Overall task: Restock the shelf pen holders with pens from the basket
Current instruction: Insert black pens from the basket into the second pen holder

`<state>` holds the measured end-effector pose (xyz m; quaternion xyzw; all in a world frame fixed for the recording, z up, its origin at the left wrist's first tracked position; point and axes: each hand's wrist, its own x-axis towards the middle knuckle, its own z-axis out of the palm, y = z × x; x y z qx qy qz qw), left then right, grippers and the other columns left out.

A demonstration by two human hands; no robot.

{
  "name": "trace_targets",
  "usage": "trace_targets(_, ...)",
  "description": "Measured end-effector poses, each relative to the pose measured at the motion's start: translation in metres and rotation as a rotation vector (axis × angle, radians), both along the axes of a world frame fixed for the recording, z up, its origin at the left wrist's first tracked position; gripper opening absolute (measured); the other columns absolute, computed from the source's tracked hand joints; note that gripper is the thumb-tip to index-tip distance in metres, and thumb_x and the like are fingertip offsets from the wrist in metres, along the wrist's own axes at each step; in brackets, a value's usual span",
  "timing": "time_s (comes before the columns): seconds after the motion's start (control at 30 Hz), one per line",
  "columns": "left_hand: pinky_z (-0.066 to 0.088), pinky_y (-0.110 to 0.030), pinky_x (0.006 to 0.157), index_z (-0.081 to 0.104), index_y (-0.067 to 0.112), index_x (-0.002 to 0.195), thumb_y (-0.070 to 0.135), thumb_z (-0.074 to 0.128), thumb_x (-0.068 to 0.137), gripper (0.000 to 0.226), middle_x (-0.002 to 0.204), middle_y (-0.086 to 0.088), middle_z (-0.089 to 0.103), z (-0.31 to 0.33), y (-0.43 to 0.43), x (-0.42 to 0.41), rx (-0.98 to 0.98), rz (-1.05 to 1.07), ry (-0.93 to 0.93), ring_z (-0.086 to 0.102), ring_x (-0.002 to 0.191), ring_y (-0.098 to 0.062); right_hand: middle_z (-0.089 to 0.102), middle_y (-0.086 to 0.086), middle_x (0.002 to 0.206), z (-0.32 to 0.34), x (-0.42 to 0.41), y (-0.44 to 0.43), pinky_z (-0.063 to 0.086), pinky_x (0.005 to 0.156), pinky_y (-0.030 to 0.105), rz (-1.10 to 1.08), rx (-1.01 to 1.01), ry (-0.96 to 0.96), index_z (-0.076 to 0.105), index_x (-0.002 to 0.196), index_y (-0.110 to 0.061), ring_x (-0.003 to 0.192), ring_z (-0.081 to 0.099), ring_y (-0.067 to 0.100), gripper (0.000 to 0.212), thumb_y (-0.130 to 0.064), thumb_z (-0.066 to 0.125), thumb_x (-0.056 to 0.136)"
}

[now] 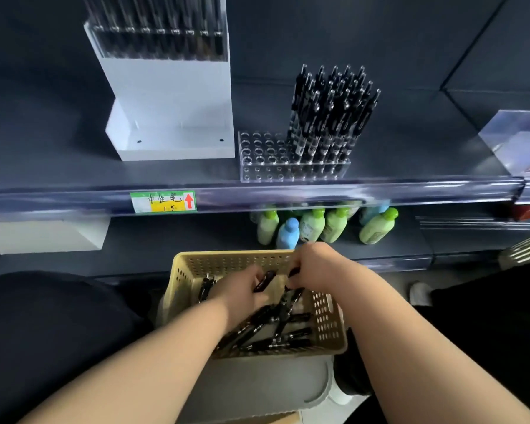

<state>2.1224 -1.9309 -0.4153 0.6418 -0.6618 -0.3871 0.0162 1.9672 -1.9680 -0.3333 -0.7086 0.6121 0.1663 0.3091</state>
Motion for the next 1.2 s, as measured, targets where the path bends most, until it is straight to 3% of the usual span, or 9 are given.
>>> trace_targets(0.17,0.041,-0.025,0.067,0.055,0.031,0.092,0.035,0.056,0.091,0.004,0.088,0.010,0.059,0.059,-0.003,-0.005,-0.271,0.130,0.232,0.055,0.080,-0.008,0.064,-0.004,0.092,0.058,0.004,0.001,0.040,0.068,0.020,-0.107,-0.235,-0.302,0.070,0.098,-0.020,0.084,0.057,0.012,0.014,-0.025,0.064,0.087)
trace_targets(0.27,0.039,-0.015,0.061,0.052,0.034,0.078,0.033,0.066,0.085,0.016,0.077,0.012,0.057,0.093,-0.004,0.001,-0.354,0.268,0.325,0.051,0.070,-0.001,0.061,-0.012,0.082,0.093,0.008,-0.002,0.037,0.056,0.014,-0.135,-0.368,-0.458,0.068,0.095,-0.022,0.071,0.054,0.004,0.009,-0.022,0.063,0.087)
trace_targets(0.33,0.037,-0.009,0.056,0.052,0.032,0.074,0.035,0.071,0.080,0.020,0.072,0.012,0.056,0.114,-0.007,0.004,-0.393,0.340,0.375,0.050,0.066,0.001,0.057,-0.017,0.077,0.117,0.009,-0.005,0.040,0.057,0.015,-0.158,-0.486,-0.552,0.067,0.091,-0.024,0.065,0.051,0.001,0.008,-0.020,0.067,0.084)
trace_targets(0.43,0.040,-0.008,0.057,0.056,0.026,0.074,0.035,0.072,0.077,0.019,0.071,0.010,0.061,0.146,-0.019,0.007,-0.505,0.419,0.485,0.055,0.065,-0.001,0.064,-0.008,0.078,0.153,0.011,-0.018,0.046,0.060,0.022,-0.255,-0.618,-0.797,0.064,0.084,-0.028,0.057,0.052,0.005,0.015,-0.015,0.070,0.080)
trace_targets(0.6,0.054,-0.020,0.068,0.055,0.031,0.075,0.034,0.070,0.078,0.015,0.076,0.007,0.067,0.196,-0.052,0.009,-0.673,0.481,0.601,0.065,0.069,-0.010,0.065,-0.005,0.080,0.194,0.000,-0.045,0.045,0.062,0.018,-0.358,-0.911,-1.119,0.060,0.084,-0.029,0.056,0.055,-0.001,0.029,-0.001,0.065,0.076)
trace_targets(0.7,0.057,-0.038,0.074,0.056,0.030,0.075,0.032,0.072,0.079,0.016,0.077,0.006,0.068,0.217,-0.075,0.008,-0.722,0.496,0.626,0.069,0.068,-0.014,0.063,-0.006,0.075,0.207,-0.003,-0.070,0.045,0.052,0.017,-0.403,-0.973,-1.124,0.059,0.084,-0.028,0.052,0.054,0.003,0.027,-0.002,0.062,0.078)
trace_targets(0.9,0.058,-0.037,0.072,0.053,0.030,0.079,0.022,0.074,0.079,0.022,0.076,0.007,0.070,0.228,-0.106,0.010,-0.793,0.481,0.671,0.069,0.064,-0.011,0.061,-0.015,0.072,0.193,0.003,-0.108,0.052,0.069,0.025,-0.375,-1.062,-0.921,0.059,0.083,-0.033,0.065,0.058,0.003,0.020,-0.015,0.058,0.076)
trace_targets(1.1,0.057,-0.040,0.076,0.056,0.025,0.085,0.024,0.070,0.082,0.015,0.084,0.004,0.072,0.204,-0.113,0.014,-0.801,0.526,0.687,0.070,0.072,-0.012,0.057,-0.023,0.078,0.177,0.005,-0.114,0.046,0.076,0.010,-0.299,-1.113,-0.767,0.064,0.106,-0.022,0.069,0.055,-0.008,0.029,-0.016,0.057,0.079)
trace_targets(1.2,0.056,-0.040,0.079,0.055,0.029,0.084,0.024,0.068,0.084,0.014,0.085,0.004,0.072,0.203,-0.115,0.015,-0.823,0.520,0.688,0.070,0.079,-0.012,0.054,-0.023,0.074,0.173,0.007,-0.115,0.041,0.072,0.003,-0.227,-1.103,-0.681,0.063,0.113,-0.021,0.065,0.052,-0.011,0.033,-0.014,0.057,0.081)
